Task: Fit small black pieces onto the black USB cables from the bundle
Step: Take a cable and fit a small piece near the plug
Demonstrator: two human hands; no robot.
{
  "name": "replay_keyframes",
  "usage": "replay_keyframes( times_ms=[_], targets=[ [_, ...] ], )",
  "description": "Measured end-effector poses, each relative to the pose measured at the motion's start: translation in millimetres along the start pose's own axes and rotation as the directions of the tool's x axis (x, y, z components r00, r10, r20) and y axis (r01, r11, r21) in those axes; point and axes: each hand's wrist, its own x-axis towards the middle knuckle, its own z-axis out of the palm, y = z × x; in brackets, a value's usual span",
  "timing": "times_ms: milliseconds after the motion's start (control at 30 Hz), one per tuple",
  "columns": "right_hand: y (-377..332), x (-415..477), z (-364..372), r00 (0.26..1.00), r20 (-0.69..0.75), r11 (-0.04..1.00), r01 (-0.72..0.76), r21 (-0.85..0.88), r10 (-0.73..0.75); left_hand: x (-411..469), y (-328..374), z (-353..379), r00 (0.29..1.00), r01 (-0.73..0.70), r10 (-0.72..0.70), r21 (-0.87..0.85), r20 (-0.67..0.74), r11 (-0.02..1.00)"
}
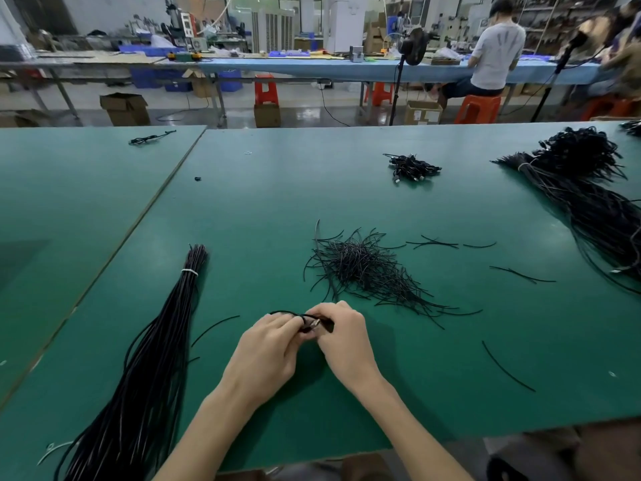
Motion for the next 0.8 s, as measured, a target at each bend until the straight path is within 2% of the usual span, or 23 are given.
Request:
replay_keyframes(
  times_ms=[133,300,400,533,600,633,700,800],
  targets=[
    [-1.0,-0.3,-2.2,0.998,-0.046,0.996,0.043,0.074,-0.040,2.4,6.8,-0.2,0.995,-0.032,0.044,0.120,-0.091,0.992],
    [-3.3,-2.0,-1.0,0.997,-0.049,0.964,0.062,0.258,-0.052,0.7,3.6,0.7,0.996,0.027,-0.016,0.121,-0.091,0.992],
    [-2.1,-1.9,0.7,0.996,-0.049,0.957,0.079,0.278,-0.068,3.3,-1.0,-0.7,0.986,0.153,-0.152,0.014,-0.074,0.988],
    [-2.0,-2.1,1.4,0.995,0.065,0.961,0.050,0.271,-0.070,11.8,-5.1,-1.9,0.943,0.315,-0.331,-0.236,-0.030,0.919],
    [-2.6,-2.0,0.6,0.993,0.095,0.961,0.043,0.274,-0.071,14.7,-5.4,-0.9,0.911,0.381,-0.412,-0.465,0.038,0.799],
    [-2.9,-1.9,0.4,0.992,0.107,0.962,0.040,0.270,-0.071,16.4,-4.7,-1.8,0.891,0.408,-0.444,-0.594,0.094,0.693],
    [-4.1,-1.7,0.7,0.986,0.150,0.969,0.033,0.246,-0.071,21.4,-6.1,-3.2,0.859,0.409,-0.474,-0.816,0.194,0.408],
    [-4.7,-1.6,0.8,0.982,0.178,0.975,0.024,0.223,-0.065,30.6,-5.6,-5.3,0.830,0.300,-0.500,-0.953,0.245,0.032]
  ],
)
